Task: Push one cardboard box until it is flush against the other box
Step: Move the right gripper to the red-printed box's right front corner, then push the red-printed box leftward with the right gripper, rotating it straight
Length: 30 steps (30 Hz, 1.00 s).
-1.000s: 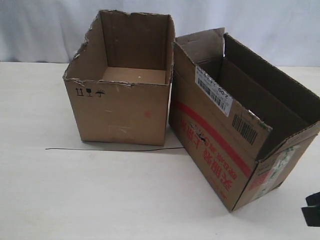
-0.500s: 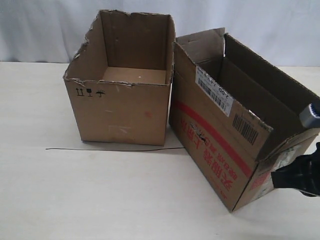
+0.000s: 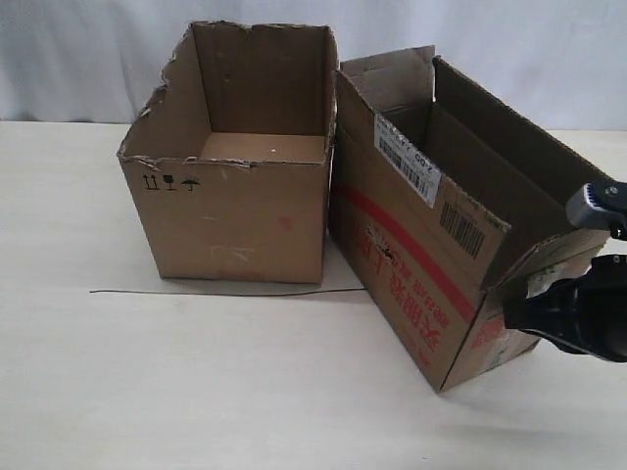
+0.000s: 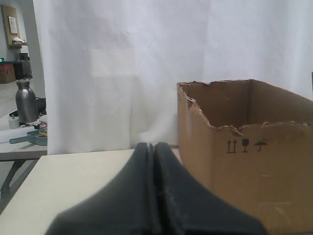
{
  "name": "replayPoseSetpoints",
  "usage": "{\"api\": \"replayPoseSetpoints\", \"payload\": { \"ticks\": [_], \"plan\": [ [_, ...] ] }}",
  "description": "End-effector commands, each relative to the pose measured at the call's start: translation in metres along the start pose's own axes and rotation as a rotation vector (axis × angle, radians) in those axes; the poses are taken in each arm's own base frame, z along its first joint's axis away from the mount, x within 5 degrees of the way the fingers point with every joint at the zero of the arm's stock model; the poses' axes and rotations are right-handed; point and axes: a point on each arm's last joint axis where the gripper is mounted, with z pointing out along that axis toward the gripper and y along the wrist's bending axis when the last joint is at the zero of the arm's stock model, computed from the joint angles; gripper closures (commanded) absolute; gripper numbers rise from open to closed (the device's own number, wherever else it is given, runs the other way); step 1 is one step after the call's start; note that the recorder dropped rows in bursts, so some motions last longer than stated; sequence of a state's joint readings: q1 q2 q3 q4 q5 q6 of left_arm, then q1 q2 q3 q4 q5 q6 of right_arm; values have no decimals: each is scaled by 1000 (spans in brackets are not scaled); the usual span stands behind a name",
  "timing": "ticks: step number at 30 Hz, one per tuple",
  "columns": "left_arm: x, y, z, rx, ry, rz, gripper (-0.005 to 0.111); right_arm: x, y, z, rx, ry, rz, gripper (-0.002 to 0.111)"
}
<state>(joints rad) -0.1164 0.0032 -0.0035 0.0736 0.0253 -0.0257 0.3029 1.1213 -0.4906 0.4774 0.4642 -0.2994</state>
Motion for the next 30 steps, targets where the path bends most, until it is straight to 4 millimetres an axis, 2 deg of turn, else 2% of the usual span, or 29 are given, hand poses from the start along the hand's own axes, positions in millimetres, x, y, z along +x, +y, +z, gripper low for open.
{"api": "replayPoseSetpoints", "payload": {
  "ticks": [1,11,18,30],
  "plan": [
    [0,0,0,-4,-9,-2,107,-5,0,9,-22,-44,15,103],
    [0,0,0,-4,-9,-2,107,-14,-1,33,-53,-65,42,103],
    [0,0,0,-4,-9,-5,107,-27,5,32,-104,-103,51,103],
    [0,0,0,-4,-9,-12,107,-32,8,31,-144,-154,87,103]
  ]
}}
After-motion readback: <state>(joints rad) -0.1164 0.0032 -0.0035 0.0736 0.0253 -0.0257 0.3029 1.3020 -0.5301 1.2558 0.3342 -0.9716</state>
